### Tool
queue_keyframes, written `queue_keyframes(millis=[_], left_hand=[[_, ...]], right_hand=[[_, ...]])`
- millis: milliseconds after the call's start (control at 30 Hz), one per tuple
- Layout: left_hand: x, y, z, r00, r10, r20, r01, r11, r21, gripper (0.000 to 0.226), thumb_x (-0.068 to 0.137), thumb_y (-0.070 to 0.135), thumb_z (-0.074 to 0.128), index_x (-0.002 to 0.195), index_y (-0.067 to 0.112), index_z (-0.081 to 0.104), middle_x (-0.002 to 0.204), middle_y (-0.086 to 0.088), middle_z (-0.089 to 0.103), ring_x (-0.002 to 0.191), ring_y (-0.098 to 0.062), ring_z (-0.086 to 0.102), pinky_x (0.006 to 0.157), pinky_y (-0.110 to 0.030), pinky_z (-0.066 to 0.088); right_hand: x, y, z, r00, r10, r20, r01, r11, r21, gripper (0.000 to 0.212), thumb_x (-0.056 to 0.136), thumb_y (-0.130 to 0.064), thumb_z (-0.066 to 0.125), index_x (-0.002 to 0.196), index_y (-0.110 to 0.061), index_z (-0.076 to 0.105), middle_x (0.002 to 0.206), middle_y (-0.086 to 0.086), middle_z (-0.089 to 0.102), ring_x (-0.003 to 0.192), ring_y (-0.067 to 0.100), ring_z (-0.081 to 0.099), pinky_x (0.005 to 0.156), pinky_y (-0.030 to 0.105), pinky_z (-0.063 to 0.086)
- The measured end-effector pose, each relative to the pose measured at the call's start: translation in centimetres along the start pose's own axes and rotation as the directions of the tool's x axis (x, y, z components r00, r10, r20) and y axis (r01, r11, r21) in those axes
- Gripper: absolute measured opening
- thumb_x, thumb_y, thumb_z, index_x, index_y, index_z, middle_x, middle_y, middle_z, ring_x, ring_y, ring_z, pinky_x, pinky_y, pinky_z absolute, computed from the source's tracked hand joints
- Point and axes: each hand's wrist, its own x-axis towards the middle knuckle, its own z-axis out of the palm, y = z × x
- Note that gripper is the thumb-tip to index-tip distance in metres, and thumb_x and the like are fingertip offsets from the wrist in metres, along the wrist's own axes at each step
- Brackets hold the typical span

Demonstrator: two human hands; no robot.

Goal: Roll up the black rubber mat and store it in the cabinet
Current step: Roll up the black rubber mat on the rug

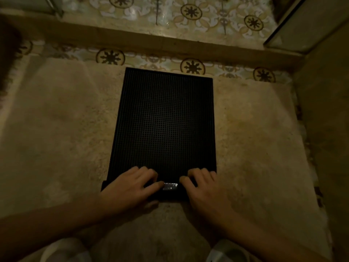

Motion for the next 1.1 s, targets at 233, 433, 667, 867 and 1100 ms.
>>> queue_keyframes(millis=[233, 433, 667, 867, 1100], left_hand=[[-0.9, 1.7, 0.3, 1.0, 0.0, -0.007, 0.0, 1.0, -0.012, 0.035, 0.096, 0.037, 0.055, 0.119, 0.01, 0.057, 0.097, -0.009, 0.065, 0.078, -0.022, 0.061, 0.06, -0.033, 0.053], [-2.0, 2.2, 0.3, 0.999, -0.001, -0.054, -0.001, 0.999, -0.041, 0.029, 0.089, 0.014, 0.055, 0.117, 0.007, 0.057, 0.101, -0.01, 0.069, 0.081, -0.023, 0.064, 0.061, -0.03, 0.051], [-2.8, 1.9, 0.8, 0.999, 0.023, -0.041, -0.029, 0.988, -0.15, 0.03, 0.094, 0.018, 0.069, 0.12, 0.003, 0.067, 0.109, -0.014, 0.067, 0.088, -0.025, 0.061, 0.067, -0.032, 0.055], [-2.4, -0.1, 0.4, 0.992, 0.116, 0.049, -0.107, 0.983, -0.148, 0.038, 0.091, 0.015, 0.058, 0.128, 0.014, 0.049, 0.116, -0.011, 0.048, 0.091, -0.022, 0.047, 0.046, -0.031, 0.047], [-1.6, -1.2, -0.1, 0.986, 0.148, 0.075, -0.136, 0.98, -0.146, 0.035, 0.091, 0.017, 0.059, 0.124, 0.014, 0.049, 0.109, -0.011, 0.049, 0.085, -0.021, 0.045, 0.044, -0.03, 0.042]], right_hand=[[-0.6, -0.3, 0.6, 0.991, -0.131, 0.031, 0.122, 0.975, 0.188, 0.023, 0.097, -0.031, 0.055, 0.103, -0.011, 0.067, 0.098, 0.009, 0.063, 0.077, 0.022, 0.053, 0.062, 0.034, 0.043], [-2.1, -0.2, 1.0, 0.986, -0.162, -0.028, 0.163, 0.951, 0.264, 0.021, 0.098, -0.03, 0.067, 0.101, -0.009, 0.072, 0.09, 0.007, 0.066, 0.073, 0.023, 0.059, 0.059, 0.039, 0.046], [-3.2, 0.2, 2.0, 0.985, -0.171, -0.026, 0.17, 0.935, 0.313, 0.021, 0.098, -0.027, 0.07, 0.103, -0.007, 0.071, 0.086, 0.006, 0.062, 0.071, 0.021, 0.055, 0.059, 0.038, 0.047], [-2.2, 1.3, 2.1, 0.976, -0.216, -0.041, 0.218, 0.921, 0.323, 0.029, 0.099, -0.031, 0.067, 0.112, -0.005, 0.068, 0.088, 0.005, 0.06, 0.072, 0.019, 0.049, 0.06, 0.033, 0.044], [-1.4, 2.2, 2.0, 0.974, -0.225, -0.011, 0.218, 0.93, 0.297, 0.03, 0.104, -0.032, 0.059, 0.116, -0.007, 0.068, 0.103, 0.009, 0.064, 0.08, 0.023, 0.054, 0.064, 0.038, 0.043]])
